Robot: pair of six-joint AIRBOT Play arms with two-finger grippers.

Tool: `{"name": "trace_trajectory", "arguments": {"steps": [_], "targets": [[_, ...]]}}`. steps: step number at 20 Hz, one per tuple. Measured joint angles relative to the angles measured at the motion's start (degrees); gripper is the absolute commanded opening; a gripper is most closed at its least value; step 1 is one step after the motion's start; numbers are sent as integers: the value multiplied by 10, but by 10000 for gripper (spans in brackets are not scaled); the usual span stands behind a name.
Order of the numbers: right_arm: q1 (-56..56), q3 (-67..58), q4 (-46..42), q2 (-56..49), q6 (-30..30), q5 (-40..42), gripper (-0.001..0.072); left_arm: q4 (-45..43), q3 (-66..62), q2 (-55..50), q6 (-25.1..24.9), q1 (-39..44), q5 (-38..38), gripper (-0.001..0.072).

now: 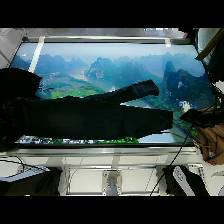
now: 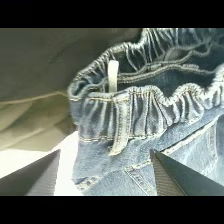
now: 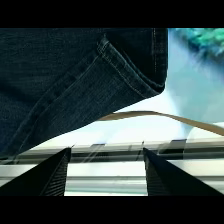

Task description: Fold the clothes and pants, and hang the long-sleeved shirts on hangers.

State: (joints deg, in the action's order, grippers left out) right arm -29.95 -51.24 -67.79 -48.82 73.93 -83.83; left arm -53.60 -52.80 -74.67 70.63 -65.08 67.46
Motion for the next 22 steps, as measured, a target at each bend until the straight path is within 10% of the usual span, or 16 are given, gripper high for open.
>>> {"name": "trace_trajectory", "arguments": {"steps": [1,5,13,22], "targets": [[0,0,0,0,0,1,507,1,1,-9,-2,11,-1,623],[0,0,0,1,0,2,506,4,2,-35,-2,52,-34,35],[0,62,-42,53,18,37,510,14,1,-1,-9,60,-64,31],[0,195,137,-79,-27,257,507,14,1,51,-12,58,-64,31]]}}
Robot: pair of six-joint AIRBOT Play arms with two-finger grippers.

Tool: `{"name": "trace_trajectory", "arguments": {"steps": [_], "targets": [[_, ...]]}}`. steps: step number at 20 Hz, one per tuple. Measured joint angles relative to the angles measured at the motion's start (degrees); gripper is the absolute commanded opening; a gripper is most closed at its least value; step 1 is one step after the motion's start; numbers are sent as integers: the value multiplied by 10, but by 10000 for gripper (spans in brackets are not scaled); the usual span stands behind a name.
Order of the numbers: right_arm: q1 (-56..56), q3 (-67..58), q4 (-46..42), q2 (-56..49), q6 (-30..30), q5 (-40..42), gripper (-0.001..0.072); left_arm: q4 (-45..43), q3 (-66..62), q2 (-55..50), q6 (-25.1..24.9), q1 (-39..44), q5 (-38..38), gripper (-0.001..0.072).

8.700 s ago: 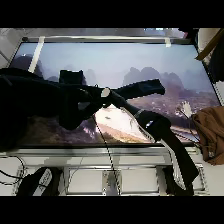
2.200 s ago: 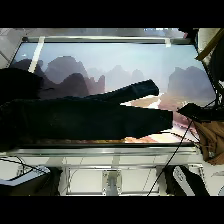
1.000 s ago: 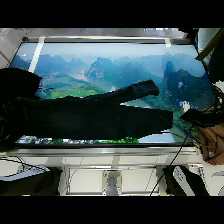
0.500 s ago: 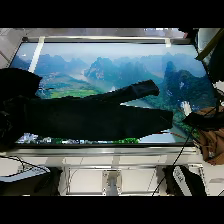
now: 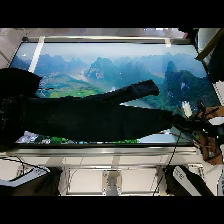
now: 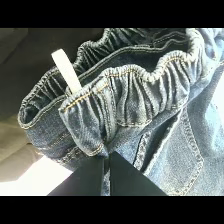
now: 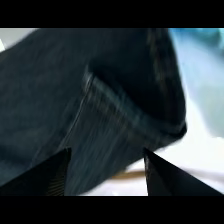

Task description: Fold the clothes and pants, and hang the long-sleeved shirts on hangers.

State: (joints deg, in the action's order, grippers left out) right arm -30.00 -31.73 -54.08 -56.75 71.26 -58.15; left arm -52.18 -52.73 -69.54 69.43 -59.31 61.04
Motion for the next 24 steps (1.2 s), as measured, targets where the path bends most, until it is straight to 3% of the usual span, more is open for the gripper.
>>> {"name": "trace_trajectory", "arguments": {"steps": [7,9,11,13,14,19,24], "targets": [[2,-49,28,-128,-54,18,505,0,0,4,0,0,3,31],[13,-53,29,-144,-73,2,464,0,0,4,0,0,3,31],[33,-55,31,-153,-89,-21,349,0,0,4,0,0,5,31],[56,-56,32,-157,-101,-35,96,0,0,4,0,0,7,31],[65,-57,32,-158,-105,-40,48,0,0,4,0,0,7,31],[79,-104,15,-150,-114,-68,38,0,0,8,0,0,11,31],[50,-266,-38,-127,-97,-89,38,16,0,39,0,0,11,31]]}}
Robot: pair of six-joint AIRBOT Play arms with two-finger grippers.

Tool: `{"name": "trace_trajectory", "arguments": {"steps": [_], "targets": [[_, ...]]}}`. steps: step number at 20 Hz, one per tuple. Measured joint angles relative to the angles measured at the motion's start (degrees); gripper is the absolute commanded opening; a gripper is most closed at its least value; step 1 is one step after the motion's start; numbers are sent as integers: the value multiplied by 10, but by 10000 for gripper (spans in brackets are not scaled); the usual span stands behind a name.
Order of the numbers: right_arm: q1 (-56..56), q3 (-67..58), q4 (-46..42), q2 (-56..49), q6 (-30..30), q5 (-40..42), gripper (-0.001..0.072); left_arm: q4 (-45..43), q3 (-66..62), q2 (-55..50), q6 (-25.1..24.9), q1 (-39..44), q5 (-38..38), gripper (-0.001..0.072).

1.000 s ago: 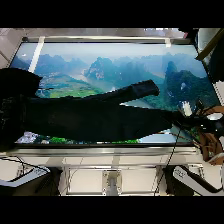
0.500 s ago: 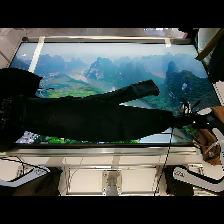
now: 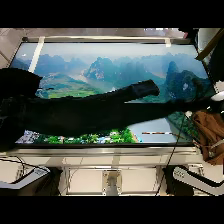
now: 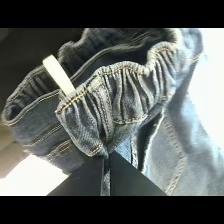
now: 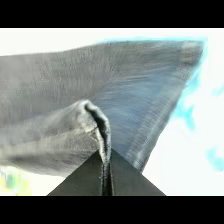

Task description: Fold the clothes and pants, and hang the long-sleeved shirts on hangers.

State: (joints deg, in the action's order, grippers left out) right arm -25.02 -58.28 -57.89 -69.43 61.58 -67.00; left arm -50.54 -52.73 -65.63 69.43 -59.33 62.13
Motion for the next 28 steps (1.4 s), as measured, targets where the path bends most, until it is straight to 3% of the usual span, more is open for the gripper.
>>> {"name": "trace_trajectory", "arguments": {"steps": [3,6,10,16,17,18,19,24,28], "targets": [[-11,-74,-34,7,0,-14,37,-17,0,26,8,0,13,31],[-19,-74,-85,13,-7,-46,38,-93,21,52,42,0,45,29],[-66,41,-143,50,-21,-57,38,-187,100,96,79,-10,60,29],[-194,201,-205,125,-89,-61,39,-231,171,131,96,-56,51,30],[-220,212,-217,130,-94,-64,116,-235,174,133,96,-62,48,31],[-242,219,-223,134,-98,-65,368,-238,177,134,97,-67,46,31],[-263,224,-232,137,-100,-61,551,-240,179,135,97,-70,36,31],[-308,213,-230,144,-98,-71,546,-240,183,137,99,-75,30,31],[-315,176,-157,140,-94,-69,545,-238,183,137,98,-76,26,31]]}}
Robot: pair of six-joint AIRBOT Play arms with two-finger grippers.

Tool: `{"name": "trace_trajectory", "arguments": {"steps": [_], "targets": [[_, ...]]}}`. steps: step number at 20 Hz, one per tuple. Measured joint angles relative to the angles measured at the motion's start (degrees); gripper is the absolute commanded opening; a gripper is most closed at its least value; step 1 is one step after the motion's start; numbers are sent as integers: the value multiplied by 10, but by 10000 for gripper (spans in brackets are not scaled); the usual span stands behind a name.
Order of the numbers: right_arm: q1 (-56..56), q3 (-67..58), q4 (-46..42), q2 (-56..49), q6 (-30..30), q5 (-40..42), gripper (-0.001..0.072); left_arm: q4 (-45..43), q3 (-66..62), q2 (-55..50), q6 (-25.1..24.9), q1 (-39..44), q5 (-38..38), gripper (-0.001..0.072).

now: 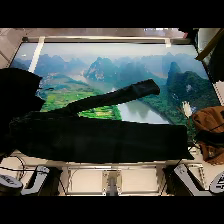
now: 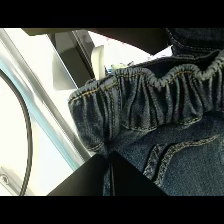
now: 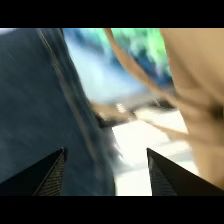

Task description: Fold the clothes and pants, and hang the long-sleeved shirts on hangers.

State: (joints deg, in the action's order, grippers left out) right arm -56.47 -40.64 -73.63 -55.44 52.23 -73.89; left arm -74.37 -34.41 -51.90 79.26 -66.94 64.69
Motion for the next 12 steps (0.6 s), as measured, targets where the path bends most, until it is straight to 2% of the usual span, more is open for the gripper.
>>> {"name": "trace_trajectory", "arguments": {"steps": [5,12], "targets": [[9,-14,120,-70,4,10,545,0,0,0,0,0,-5,31],[49,-17,150,-168,0,51,544,0,0,0,0,0,-11,31]]}}
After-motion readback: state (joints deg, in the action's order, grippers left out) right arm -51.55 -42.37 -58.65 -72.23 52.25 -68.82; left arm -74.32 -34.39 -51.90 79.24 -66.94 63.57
